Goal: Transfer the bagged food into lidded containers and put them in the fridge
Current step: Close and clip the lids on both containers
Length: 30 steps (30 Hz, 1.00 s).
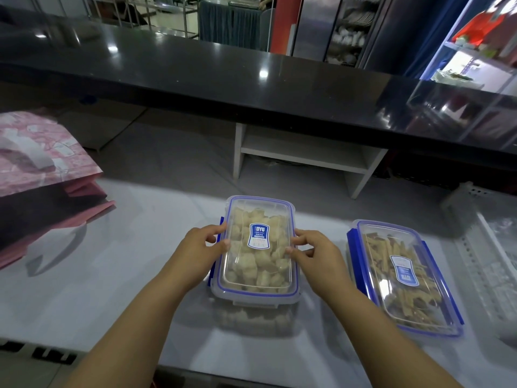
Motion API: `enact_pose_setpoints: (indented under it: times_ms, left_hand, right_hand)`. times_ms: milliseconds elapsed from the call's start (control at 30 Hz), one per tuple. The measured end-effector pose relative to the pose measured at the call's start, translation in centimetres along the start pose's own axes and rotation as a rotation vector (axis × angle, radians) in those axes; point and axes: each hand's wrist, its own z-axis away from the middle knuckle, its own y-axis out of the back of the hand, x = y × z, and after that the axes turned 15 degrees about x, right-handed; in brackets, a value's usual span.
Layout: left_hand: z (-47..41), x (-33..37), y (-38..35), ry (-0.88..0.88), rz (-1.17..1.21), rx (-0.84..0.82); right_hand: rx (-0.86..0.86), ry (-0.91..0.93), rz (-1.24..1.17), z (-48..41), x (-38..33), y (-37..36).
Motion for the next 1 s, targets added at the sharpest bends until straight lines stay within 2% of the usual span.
enact_pose_setpoints:
  times_ms: [100,267,367,467,600,867,1000]
  left_hand:
    - [0.1,-0.3,-0.3,0.053,0.054,-0.024]
    - [0.6,-0.4,-0.5,0.233,0.177,-0.048]
    - [0.4,-0.4,-0.5,0.286,0.141,-0.017]
    - [0.5,-0.6,-0.3,0.226,0.081,0.046]
    - [0.8,-0.5,-0.5,0.076,0.063,0.090]
    - [0.5,-0.4,-1.0,-0.137,-0.269,0.077]
    - [0.2,0.0,-1.6,-0.197,-0.343,0.050]
  right_hand:
    - [-0.025,-0.093,-0.046,-0.3,0.3,-0.1]
    - [-0.145,-0.374,-0.168,-0.6,0.4,0.2]
    - [-0.196,-0.464,-0.217,-0.5,0.1,0.3]
    - [-0.130,-0.402,-0.117,-0.6,0.7,0.1]
    - [-0.127,-0.253,-0.103,-0.1,0.8,0.0]
    - [-0.061,-0.088,0.114,0.5,0.4,-1.0]
    - [-0.040,-0.078,0.211,0.2,0.6,-0.6]
